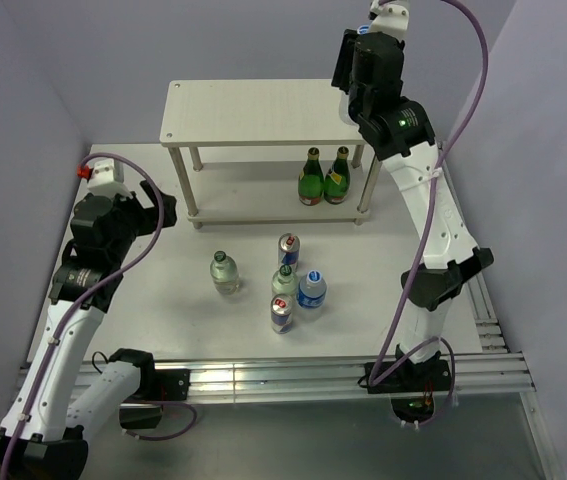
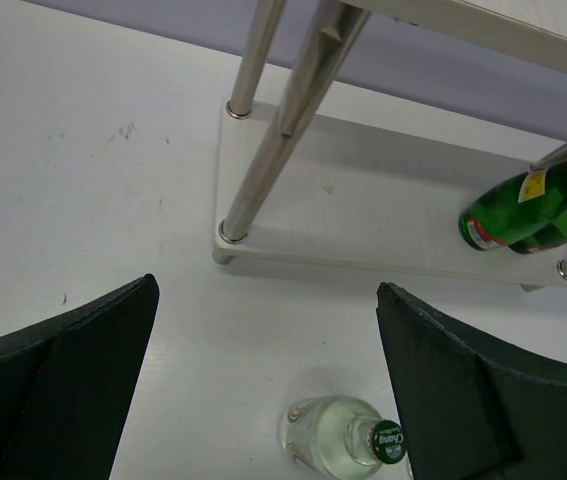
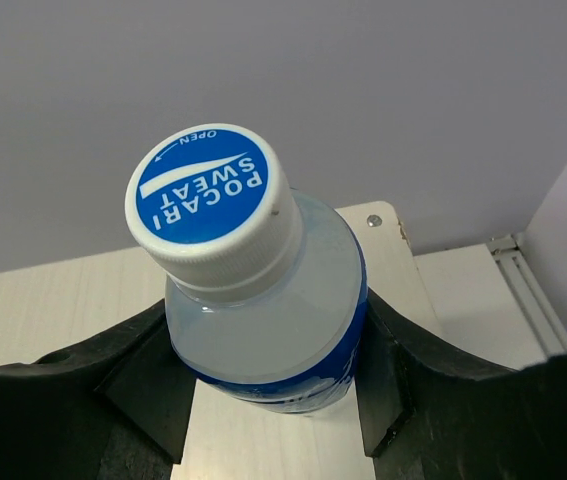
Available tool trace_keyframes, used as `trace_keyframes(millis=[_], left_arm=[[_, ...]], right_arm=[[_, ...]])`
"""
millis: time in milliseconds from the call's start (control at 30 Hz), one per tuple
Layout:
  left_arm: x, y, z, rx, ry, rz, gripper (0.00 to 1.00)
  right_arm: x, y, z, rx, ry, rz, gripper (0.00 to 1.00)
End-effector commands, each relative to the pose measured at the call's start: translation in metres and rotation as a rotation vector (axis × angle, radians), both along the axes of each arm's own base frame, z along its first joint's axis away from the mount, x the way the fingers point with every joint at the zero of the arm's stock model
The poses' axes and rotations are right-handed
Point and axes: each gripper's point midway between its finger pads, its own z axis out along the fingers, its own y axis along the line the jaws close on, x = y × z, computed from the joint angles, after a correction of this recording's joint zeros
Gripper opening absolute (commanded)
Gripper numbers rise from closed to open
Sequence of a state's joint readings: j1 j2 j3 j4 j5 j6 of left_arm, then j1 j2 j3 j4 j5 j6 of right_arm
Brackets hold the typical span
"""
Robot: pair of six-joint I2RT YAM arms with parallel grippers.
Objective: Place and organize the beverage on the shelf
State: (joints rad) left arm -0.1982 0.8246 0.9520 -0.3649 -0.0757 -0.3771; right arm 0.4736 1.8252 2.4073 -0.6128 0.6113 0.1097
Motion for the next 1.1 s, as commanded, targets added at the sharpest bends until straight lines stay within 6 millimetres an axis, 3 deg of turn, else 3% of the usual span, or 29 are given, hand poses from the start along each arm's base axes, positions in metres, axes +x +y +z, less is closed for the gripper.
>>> trace_keyframes(millis=[0,167,200,267,300,467,700,1000,1033,1067], left_arm=[[0.0,0.01,0.005,0.018,-0.028,0.022,0.97],[0.001,0.014,0.004,0.022,-0.023,0.042,0.97],[0.001,0.015,0.004,0.023,-0.021,0.043,0.97],[0.002,0.015,0.003,0.022,-0.019,0.043,0.97],[0.002,0.015,0.003,0.023,-0.019,0.045,0.97],[0.002,0.016,0.003,0.025,-0.019,0.049,0.97],[0.003,0.017,0.003,0.025,-0.018,0.052,0.98],[0.003,0.019,0.002,0.025,-0.014,0.058,0.98],[0.003,0.019,0.002,0.023,-0.016,0.057,0.97],[0.004,0.019,0.001,0.024,-0.013,0.057,0.97]], right_arm=[[-0.019,-0.017,0.077,0.16,-0.231,0.023,0.0],[-0.001,-0.018,0.057,0.16,-0.187,0.018,0.0],[0.002,-0.018,0.052,0.156,-0.175,0.015,0.04],[0.01,-0.016,0.042,0.148,-0.153,0.012,0.19],[0.012,-0.015,0.039,0.143,-0.146,0.011,0.45],[0.022,-0.011,0.024,0.129,-0.113,0.005,0.81],[0.018,-0.014,0.02,0.132,-0.107,-0.011,1.0],[-0.01,-0.021,0.025,0.135,-0.116,-0.04,1.0],[-0.021,-0.021,0.031,0.148,-0.129,-0.036,1.0],[-0.022,-0.02,0.022,0.139,-0.114,-0.049,1.0]])
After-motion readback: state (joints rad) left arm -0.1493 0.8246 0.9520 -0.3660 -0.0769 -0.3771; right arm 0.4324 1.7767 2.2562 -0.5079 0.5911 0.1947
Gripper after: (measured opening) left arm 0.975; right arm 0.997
